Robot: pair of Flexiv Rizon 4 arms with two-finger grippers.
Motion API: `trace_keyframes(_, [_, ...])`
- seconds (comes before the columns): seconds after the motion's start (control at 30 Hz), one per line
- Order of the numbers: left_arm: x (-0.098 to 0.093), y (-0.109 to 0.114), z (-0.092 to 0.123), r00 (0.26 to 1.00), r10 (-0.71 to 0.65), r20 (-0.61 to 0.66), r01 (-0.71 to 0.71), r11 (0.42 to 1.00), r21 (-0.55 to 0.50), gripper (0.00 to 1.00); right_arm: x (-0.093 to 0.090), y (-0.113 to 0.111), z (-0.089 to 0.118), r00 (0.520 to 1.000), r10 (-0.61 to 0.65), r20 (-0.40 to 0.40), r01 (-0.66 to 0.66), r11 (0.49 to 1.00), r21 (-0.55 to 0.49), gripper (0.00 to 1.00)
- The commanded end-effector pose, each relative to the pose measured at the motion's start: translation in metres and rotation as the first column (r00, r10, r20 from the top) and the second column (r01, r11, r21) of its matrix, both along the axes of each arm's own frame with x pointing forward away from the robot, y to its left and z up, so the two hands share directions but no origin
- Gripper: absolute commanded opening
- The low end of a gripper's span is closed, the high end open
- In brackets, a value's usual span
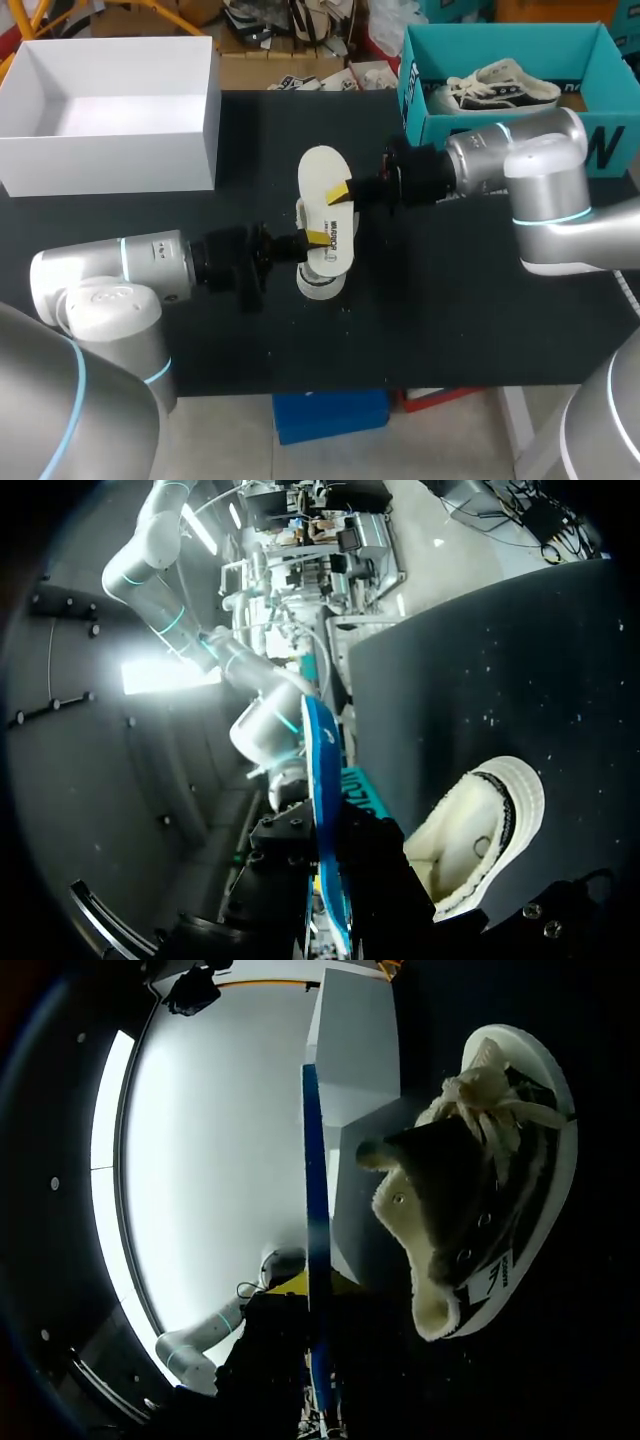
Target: Take the shoe out of the shoebox, open the shoe tongue, remove and reinsert the insole, then place the shoe into the shoebox
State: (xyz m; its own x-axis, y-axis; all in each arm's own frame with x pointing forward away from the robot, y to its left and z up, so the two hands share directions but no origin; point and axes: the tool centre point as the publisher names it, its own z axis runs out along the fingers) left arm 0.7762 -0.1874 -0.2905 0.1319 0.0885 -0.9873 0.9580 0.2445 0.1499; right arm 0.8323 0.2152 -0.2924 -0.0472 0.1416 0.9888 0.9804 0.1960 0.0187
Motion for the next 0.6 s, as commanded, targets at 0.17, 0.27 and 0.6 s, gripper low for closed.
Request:
trace_keyframes(0.17, [-0.001, -0.002, 0.000, 1.000, 0.003, 0.002, -0.003, 1.000, 0.004, 0.00, -0.001, 0.003, 0.001, 1.000, -0.004, 0.001, 0.004, 1.000, -0.003, 0.00])
trace_keyframes(0.27, [-0.002, -0.002, 0.001, 0.999, 0.028, 0.025, -0.031, 0.995, 0.096, 0.42, -0.001, 0.003, 0.001, 1.000, -0.004, 0.001, 0.004, 1.000, -0.003, 0.00])
trace_keyframes(0.6, [-0.021, 0.026, 0.029, 0.982, -0.032, 0.185, -0.077, 0.832, 0.549, 1.00, -0.001, 0.003, 0.001, 1.000, -0.004, 0.001, 0.004, 1.000, -0.003, 0.00])
